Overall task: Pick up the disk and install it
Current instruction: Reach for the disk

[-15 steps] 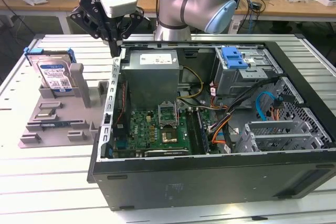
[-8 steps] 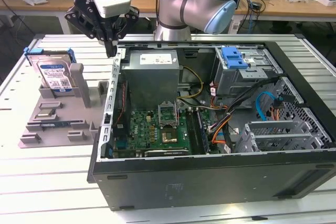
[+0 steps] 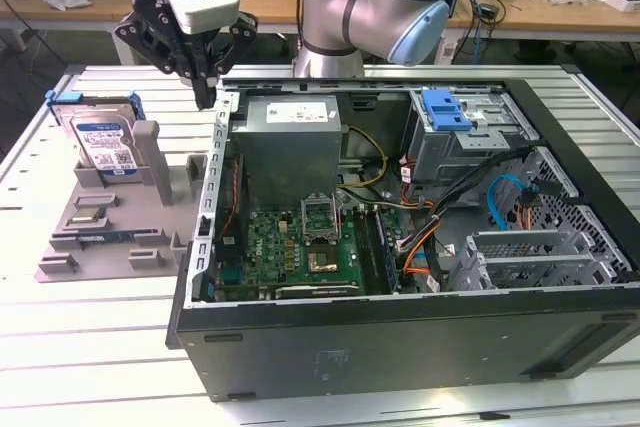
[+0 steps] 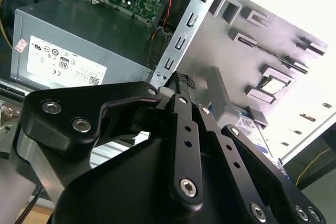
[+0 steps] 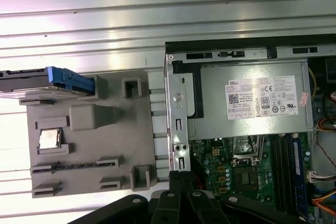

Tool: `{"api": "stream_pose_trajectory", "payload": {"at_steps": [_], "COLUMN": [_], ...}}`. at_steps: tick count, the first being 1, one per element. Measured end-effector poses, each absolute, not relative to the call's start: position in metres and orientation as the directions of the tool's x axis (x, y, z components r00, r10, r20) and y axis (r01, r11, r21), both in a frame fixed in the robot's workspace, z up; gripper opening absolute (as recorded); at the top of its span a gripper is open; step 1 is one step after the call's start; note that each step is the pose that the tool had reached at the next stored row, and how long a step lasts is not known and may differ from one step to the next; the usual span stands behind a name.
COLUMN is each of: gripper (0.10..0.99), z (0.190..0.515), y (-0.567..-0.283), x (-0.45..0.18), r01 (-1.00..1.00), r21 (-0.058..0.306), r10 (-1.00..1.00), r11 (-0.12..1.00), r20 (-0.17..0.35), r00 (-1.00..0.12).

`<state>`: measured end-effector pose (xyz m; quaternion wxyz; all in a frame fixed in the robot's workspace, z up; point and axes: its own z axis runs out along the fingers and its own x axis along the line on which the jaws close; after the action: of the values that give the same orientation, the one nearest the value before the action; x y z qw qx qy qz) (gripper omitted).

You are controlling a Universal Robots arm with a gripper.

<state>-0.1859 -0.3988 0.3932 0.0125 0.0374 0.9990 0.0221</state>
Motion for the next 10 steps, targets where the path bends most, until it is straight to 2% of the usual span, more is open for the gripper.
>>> {"api": "stream_pose_trajectory", "payload": {"at_steps": [10], "gripper": [0.106], "z": [0.393], "y": [-0.399], "x": [-0.2], "r01": [0.074], "r21": [0.045], "r10": [0.075], "r11": [0.996], "r20": [-0.023], "r00": [-0.997]}}
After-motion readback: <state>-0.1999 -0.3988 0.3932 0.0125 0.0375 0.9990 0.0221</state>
